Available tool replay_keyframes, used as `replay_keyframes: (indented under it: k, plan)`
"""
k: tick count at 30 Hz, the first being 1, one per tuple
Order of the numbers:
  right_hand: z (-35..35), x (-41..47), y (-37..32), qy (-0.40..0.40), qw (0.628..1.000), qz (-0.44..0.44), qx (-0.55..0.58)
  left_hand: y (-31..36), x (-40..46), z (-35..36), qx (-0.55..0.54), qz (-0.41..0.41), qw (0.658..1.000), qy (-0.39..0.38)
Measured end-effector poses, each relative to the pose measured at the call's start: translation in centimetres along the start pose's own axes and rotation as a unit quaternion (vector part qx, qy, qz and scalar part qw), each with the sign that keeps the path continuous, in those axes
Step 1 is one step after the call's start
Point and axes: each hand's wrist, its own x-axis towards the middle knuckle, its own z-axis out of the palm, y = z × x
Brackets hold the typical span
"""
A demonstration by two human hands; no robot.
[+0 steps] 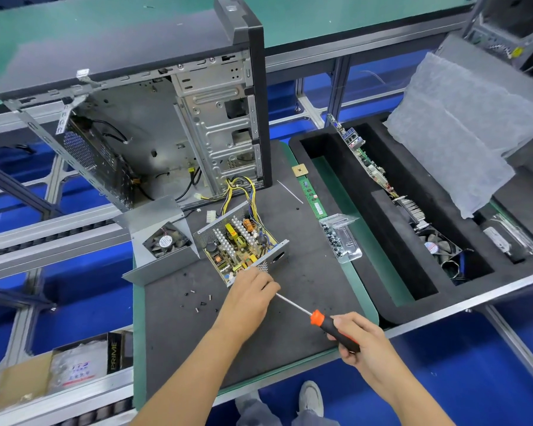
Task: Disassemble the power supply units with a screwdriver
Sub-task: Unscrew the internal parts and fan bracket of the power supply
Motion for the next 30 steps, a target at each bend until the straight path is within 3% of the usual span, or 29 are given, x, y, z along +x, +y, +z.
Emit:
replay_keyframes:
  k: [7,15,19,23,30]
  plan:
    - [-0.3,0.5,-0.1,-0.019,1.000,0.016,0.003,-0.8,-0.4,-0.7,-0.022,0.007,1.000,0.012]
    - [-1.7,1.2,-0.6,-0.028,0.999,0.020,-0.013,-1.4,-5.2,-0.6,-0.034,-0.065,0.996,0.054]
    - [-1.8,1.8,-0.7,0.005,1.000,0.009,0.002,-2.1,-7.7,-1.8,0.035,-0.226,0.973,0.024]
    - [-1.4,2.3,-0.7,0.039,0.999,-0.003,0.015,-3.7,-8.0,-2.7,0.055,-0.434,0.898,-0.046]
    - [-0.1,2.4,-0.9,0.072,0.992,-0.010,0.106,-6.1,-7.0,-2.4,0.073,-0.465,0.878,-0.085]
